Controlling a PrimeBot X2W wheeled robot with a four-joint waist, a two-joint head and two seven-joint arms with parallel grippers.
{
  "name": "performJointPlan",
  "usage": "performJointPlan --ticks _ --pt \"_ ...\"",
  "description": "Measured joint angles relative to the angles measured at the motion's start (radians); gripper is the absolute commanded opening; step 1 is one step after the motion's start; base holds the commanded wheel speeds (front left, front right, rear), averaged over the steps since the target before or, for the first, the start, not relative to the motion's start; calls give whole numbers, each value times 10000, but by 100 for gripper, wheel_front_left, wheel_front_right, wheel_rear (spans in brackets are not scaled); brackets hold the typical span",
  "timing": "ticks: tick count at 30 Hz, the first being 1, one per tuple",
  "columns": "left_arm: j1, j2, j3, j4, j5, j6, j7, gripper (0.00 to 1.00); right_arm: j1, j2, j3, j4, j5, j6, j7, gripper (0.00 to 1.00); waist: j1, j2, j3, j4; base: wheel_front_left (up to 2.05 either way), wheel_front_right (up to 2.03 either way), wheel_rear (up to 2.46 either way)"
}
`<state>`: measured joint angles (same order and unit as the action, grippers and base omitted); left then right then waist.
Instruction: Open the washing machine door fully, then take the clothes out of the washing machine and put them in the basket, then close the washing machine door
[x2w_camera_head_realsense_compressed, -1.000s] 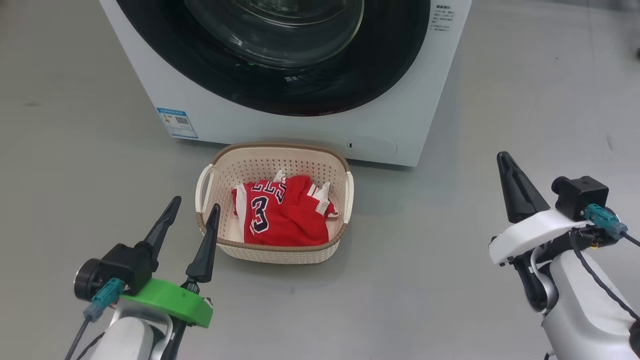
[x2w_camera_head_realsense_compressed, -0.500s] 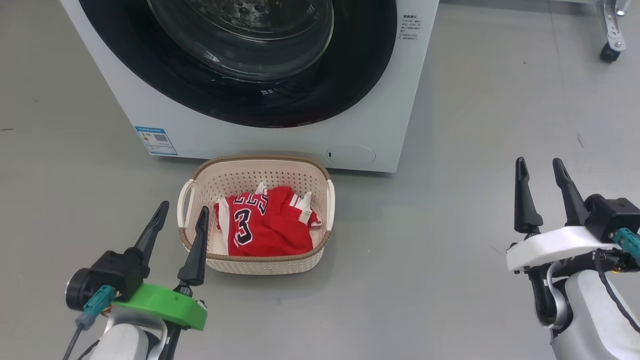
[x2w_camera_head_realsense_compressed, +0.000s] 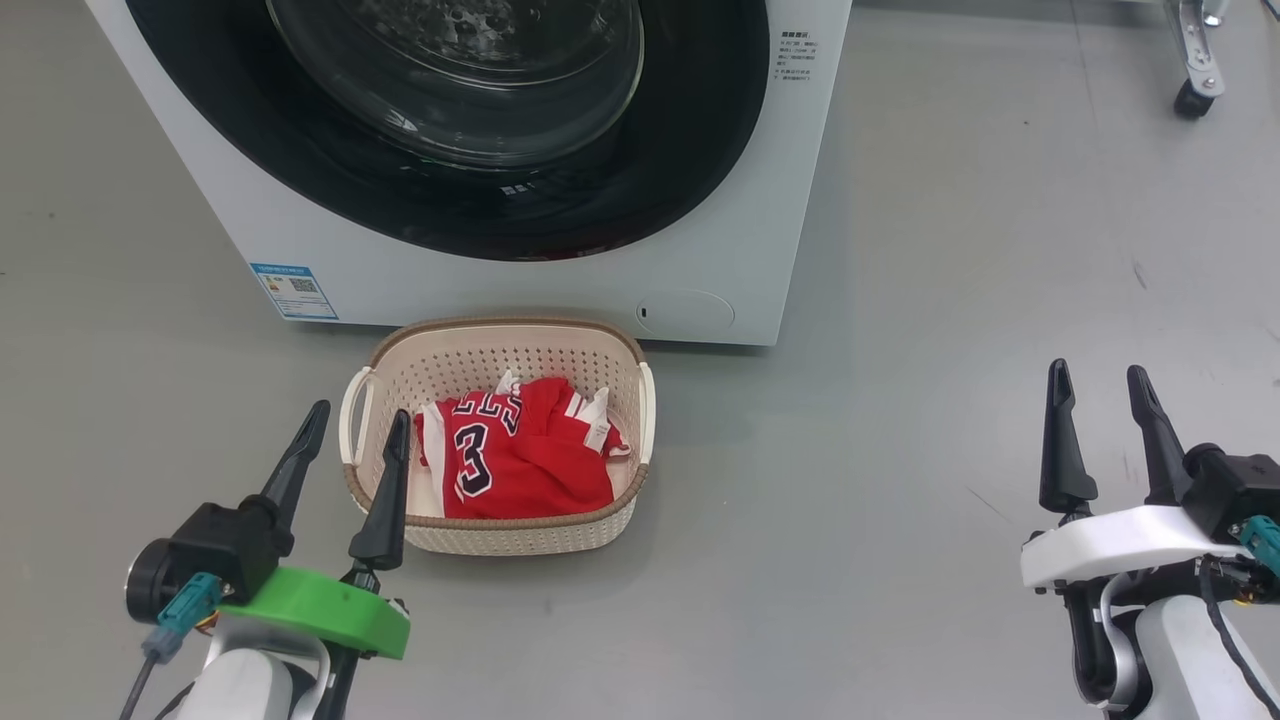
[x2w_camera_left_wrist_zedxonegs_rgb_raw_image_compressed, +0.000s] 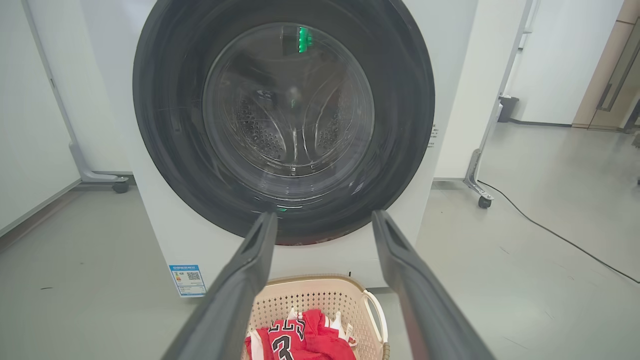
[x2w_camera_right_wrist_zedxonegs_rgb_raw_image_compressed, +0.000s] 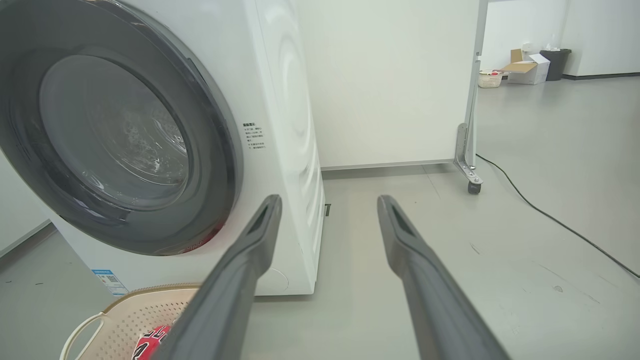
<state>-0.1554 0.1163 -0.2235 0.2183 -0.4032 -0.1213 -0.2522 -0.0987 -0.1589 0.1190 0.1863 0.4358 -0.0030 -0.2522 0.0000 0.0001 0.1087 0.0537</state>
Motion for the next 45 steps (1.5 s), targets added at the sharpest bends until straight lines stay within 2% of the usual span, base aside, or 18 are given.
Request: performJointPlan --ticks 17,45 --pt "153 -65 58 102 107 0 0 100 578 167 -127 -663 -165 4 0 100 0 0 -61 -73 0 0 0" --pt "192 -171 174 341 178 0 0 100 1013 353 -232 -1007 -422 15 0 100 0 0 -61 -59 0 0 0"
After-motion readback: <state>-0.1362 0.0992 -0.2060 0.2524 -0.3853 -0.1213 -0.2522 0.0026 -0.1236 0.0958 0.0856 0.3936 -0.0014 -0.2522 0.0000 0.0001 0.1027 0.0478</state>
